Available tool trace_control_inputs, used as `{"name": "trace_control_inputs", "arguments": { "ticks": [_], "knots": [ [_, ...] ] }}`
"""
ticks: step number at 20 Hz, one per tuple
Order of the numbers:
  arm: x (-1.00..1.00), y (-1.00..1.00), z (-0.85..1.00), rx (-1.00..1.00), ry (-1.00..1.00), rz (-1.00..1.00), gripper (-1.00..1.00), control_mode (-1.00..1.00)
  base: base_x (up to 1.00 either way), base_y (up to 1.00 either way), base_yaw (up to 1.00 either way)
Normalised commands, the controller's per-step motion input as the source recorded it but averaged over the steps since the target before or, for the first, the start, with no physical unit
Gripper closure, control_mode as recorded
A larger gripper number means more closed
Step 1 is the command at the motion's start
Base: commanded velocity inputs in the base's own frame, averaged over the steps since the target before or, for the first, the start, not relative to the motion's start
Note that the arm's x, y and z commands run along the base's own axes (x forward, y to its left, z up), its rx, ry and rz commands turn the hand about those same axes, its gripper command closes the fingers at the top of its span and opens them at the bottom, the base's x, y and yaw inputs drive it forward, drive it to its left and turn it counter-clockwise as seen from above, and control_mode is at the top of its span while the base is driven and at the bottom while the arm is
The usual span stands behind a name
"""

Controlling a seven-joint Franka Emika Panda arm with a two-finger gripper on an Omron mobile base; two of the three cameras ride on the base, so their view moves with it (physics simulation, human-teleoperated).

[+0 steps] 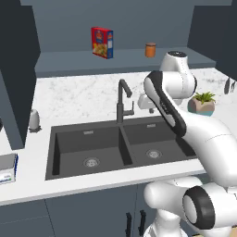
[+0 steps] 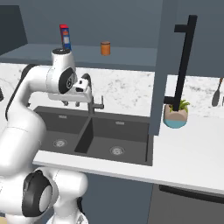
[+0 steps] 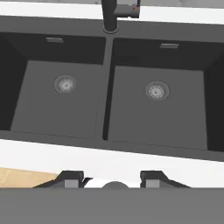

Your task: Pick the jam and place it on the digital scale for weighing, and close the cabinet.

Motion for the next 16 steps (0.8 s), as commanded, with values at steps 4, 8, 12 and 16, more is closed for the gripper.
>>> {"name": "trace_control_inputs", "arguments": {
  "ticks": [4, 8, 12, 16],
  "knots": [
    [-0.21, 0.00, 0.00, 0.00, -0.04, 0.00, -1.00, -1.00, 0.00, 0.00, 0.00],
    [-0.48, 0.00, 0.00, -0.11, -0.48, 0.00, -1.00, -1.00, 0.00, 0.00, 0.00],
    [-0.43, 0.00, 0.22, -0.14, -0.67, 0.00, -1.00, -1.00, 0.00, 0.00, 0.00],
    [0.04, -0.03, 0.81, 0.00, -0.47, 0.00, -1.00, -1.00, 0.00, 0.00, 0.00]
  ]
}}
